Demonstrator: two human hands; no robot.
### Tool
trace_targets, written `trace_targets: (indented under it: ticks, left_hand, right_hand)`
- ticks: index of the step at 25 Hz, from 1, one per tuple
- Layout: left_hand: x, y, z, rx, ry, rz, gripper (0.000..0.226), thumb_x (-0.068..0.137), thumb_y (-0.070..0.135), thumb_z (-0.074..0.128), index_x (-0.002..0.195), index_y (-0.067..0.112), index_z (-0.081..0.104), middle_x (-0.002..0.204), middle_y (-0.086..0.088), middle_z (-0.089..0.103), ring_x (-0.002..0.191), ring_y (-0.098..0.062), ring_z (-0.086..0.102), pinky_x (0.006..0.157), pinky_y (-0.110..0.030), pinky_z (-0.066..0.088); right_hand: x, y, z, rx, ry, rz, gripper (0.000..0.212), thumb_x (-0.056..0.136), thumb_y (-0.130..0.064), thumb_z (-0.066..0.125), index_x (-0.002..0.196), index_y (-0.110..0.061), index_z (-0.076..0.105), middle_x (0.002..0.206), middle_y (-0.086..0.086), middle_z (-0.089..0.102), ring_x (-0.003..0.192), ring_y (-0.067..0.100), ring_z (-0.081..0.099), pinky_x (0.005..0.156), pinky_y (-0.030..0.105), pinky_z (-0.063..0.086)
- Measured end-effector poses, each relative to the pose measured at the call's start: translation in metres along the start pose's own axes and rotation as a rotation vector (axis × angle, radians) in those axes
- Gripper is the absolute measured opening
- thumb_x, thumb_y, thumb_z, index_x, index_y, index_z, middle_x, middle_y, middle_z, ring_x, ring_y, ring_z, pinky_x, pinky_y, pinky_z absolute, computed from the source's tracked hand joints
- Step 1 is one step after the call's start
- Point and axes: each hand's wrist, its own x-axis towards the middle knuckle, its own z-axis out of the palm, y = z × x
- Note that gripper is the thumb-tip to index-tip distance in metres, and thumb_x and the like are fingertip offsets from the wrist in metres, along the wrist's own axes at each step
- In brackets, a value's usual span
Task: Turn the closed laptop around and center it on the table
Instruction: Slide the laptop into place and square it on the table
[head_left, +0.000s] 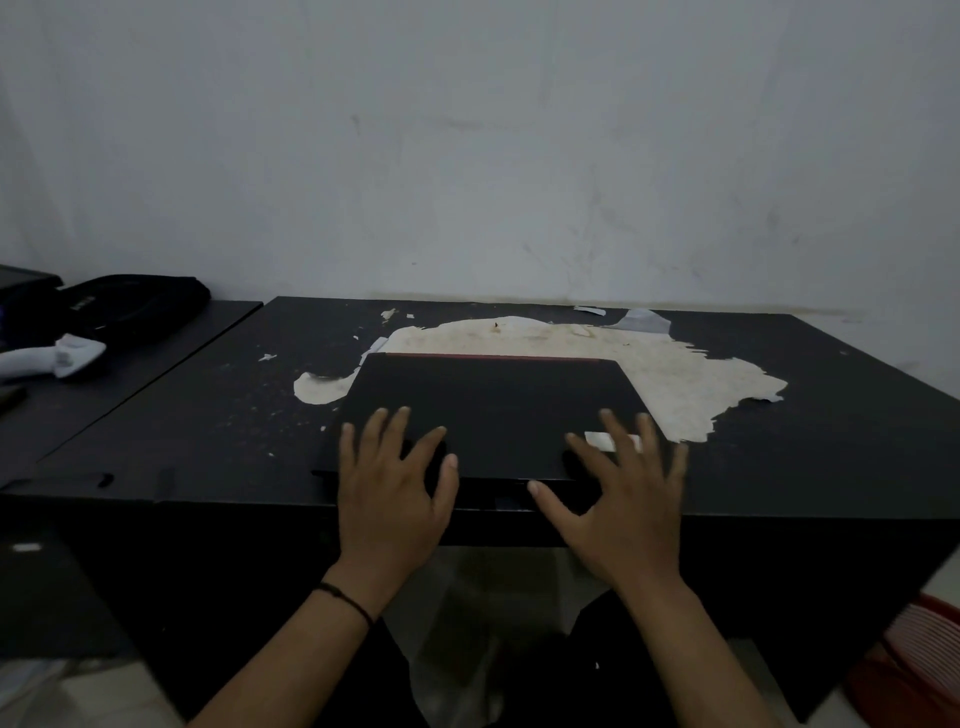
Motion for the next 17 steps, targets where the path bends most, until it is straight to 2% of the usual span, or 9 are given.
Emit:
trace_targets:
  ticks: [4,8,12,17]
  left_hand:
    - [-0.002,0.013,0.004,0.004,-0.054,0.02,0.047,0.096,0.048,0.036,0.125,0.027,0.066,0.134,-0.006,0.062,0.127,-0.025,0.052,0.11,-0.047,0.031]
    - [-0.004,0.01,0.006,0.036,-0.048,0.03,0.045,0.097,0.047,0.038,0.125,0.027,0.067,0.132,-0.006,0.064,0.124,-0.025,0.055,0.106,-0.045,0.037]
    - [-0.003,0.012,0.008,0.041,-0.032,0.028,0.045,0.097,0.047,0.038,0.123,0.027,0.069,0.13,-0.008,0.066,0.122,-0.027,0.058,0.105,-0.044,0.038]
    - [-0.003,0.014,0.01,0.052,-0.034,0.019,0.046,0.096,0.047,0.037,0.122,0.027,0.07,0.128,-0.009,0.067,0.121,-0.028,0.059,0.105,-0.046,0.039]
  right_hand:
    - [-0.003,-0.017,0.013,0.091,-0.045,-0.083,0.06,0.092,-0.068,0.034,0.135,-0.035,0.057,0.15,-0.007,0.048,0.144,0.015,0.032,0.119,0.048,0.017]
    - [-0.005,-0.013,0.021,0.092,0.003,-0.091,0.053,0.093,-0.064,0.04,0.132,-0.033,0.062,0.143,-0.008,0.056,0.138,0.014,0.043,0.111,0.04,0.026]
    - [-0.001,-0.008,0.021,0.108,0.016,-0.098,0.052,0.091,-0.065,0.044,0.129,-0.035,0.064,0.14,-0.012,0.058,0.134,0.012,0.045,0.104,0.035,0.028]
    - [0.004,-0.003,0.02,0.116,-0.03,-0.125,0.054,0.09,-0.068,0.041,0.13,-0.039,0.062,0.141,-0.014,0.056,0.136,0.009,0.043,0.105,0.034,0.026]
